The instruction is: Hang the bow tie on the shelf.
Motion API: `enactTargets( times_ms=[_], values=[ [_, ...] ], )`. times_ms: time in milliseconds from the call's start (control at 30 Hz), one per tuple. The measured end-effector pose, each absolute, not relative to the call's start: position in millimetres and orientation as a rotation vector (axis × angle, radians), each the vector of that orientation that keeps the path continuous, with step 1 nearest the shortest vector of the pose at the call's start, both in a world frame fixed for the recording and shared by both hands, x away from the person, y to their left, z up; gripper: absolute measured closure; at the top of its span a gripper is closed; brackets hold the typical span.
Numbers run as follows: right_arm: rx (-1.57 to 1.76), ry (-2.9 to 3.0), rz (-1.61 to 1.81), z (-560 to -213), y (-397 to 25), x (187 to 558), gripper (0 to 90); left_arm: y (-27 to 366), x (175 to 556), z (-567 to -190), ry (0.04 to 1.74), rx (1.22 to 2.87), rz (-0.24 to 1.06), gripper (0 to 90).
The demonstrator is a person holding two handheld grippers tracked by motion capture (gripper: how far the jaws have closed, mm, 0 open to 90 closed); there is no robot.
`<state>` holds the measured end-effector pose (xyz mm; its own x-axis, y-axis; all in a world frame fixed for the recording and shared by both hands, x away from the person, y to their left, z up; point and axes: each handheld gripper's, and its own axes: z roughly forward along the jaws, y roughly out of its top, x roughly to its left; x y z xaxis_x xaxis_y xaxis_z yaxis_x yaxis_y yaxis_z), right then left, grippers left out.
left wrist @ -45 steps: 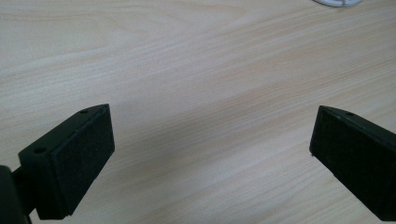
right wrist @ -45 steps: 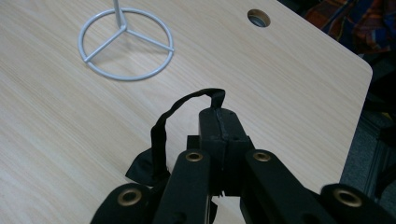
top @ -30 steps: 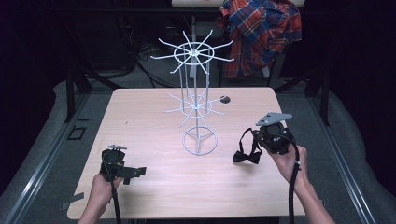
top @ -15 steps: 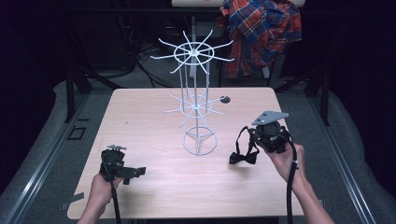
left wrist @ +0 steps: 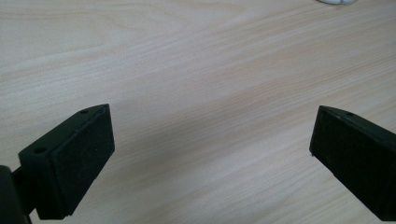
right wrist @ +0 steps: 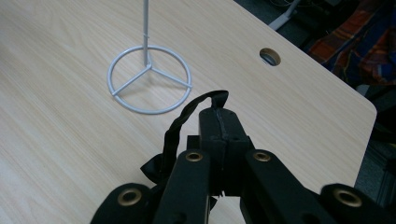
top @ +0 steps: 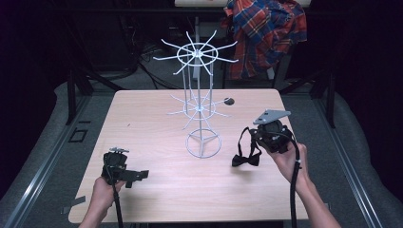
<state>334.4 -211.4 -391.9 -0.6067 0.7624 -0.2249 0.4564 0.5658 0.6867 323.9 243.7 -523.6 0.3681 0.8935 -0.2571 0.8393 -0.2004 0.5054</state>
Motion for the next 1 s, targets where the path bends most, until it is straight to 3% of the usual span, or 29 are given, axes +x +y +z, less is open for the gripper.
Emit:
enactTargets(
  times_ms=[1000],
  values=[
    [0.947, 2.35, 0.847, -365, -194, 352, 90.0, 243, 324, -524, 1.488, 2.062, 0.121, 0.0]
  ],
)
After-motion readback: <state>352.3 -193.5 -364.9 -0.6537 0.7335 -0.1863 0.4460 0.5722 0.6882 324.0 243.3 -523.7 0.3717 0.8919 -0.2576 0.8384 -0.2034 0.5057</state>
